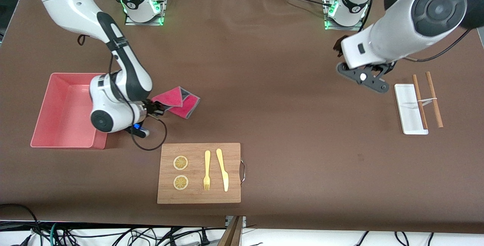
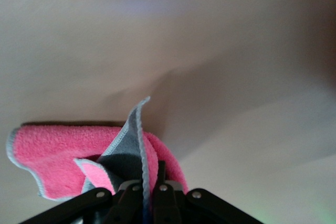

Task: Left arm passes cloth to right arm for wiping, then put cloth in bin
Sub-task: 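Wipe the table beside the board with the cloth in the right gripper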

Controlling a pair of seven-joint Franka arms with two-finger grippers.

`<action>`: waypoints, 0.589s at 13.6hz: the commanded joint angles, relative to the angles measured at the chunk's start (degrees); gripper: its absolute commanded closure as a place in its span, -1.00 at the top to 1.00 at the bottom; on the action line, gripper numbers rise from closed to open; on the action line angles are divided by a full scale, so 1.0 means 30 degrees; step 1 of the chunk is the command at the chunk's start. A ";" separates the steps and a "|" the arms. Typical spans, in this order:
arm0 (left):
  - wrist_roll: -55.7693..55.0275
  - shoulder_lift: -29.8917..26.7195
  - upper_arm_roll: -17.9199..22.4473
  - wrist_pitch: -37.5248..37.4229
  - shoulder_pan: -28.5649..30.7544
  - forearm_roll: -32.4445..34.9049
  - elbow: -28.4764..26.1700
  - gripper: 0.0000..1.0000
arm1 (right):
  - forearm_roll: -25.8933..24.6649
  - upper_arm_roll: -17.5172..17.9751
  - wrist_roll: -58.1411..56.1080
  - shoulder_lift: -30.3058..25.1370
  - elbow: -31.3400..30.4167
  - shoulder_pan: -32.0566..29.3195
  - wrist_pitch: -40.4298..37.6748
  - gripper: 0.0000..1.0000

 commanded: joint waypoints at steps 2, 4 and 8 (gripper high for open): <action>0.1385 -0.2781 0.0089 0.0627 0.2227 -0.0070 -0.2844 1.00 | -0.1204 -0.1454 -0.4199 -0.0658 -0.0062 -0.0245 -0.0557 -1.00; 0.1095 -0.3781 0.0406 0.2060 0.2913 0.0220 -0.4631 1.00 | -0.1382 -0.1516 -0.4445 -0.0688 0.0086 -0.0246 -0.0528 -1.00; 0.1034 -0.6061 0.3511 0.8693 0.2478 0.0457 -1.0070 1.00 | -0.1118 0.0265 -0.0560 -0.0308 0.0174 -0.0158 0.0901 -1.00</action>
